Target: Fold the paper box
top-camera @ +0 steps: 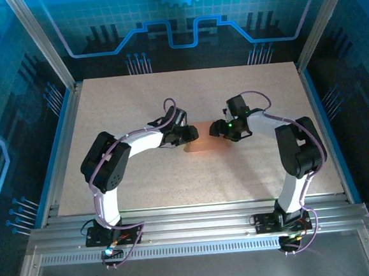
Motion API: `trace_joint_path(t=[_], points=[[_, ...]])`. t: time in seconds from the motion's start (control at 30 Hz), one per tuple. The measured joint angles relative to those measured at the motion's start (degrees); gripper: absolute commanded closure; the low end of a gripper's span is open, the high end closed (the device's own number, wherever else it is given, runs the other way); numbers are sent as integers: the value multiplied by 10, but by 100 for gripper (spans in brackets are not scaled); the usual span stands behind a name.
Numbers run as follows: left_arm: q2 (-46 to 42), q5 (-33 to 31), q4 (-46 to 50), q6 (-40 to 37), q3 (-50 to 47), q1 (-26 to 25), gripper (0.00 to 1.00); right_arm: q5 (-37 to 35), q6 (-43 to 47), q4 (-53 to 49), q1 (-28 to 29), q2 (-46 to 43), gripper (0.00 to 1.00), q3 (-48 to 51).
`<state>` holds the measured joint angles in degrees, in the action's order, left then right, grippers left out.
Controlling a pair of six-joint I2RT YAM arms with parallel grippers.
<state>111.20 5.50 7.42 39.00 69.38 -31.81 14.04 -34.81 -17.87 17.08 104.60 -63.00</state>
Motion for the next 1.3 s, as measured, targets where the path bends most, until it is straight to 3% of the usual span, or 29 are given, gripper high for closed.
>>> trace_joint_path(t=[0.33, 0.43, 0.53, 0.67, 1.0, 1.13, 1.3], points=[[0, 4, -4, 1, 0, 8, 62, 12, 8, 31, -7, 4, 56, 6], [2, 4, -5, 1, 0, 9, 62, 12, 9, 38, -8, 4, 56, 9], [2, 4, -7, 1, 0, 10, 54, 14, 10, 43, -8, 4, 53, 12], [2, 4, -11, 3, -2, 10, 54, 19, 10, 58, -9, 2, 52, 19], [9, 11, -31, 31, -2, 20, 70, 26, -26, 110, -9, 5, 56, 36], [10, 10, -34, 30, -2, 22, 61, 25, -37, 124, -9, 7, 56, 38], [10, 9, -35, 26, -5, 22, 41, 26, -39, 126, -9, 3, 42, 42]])
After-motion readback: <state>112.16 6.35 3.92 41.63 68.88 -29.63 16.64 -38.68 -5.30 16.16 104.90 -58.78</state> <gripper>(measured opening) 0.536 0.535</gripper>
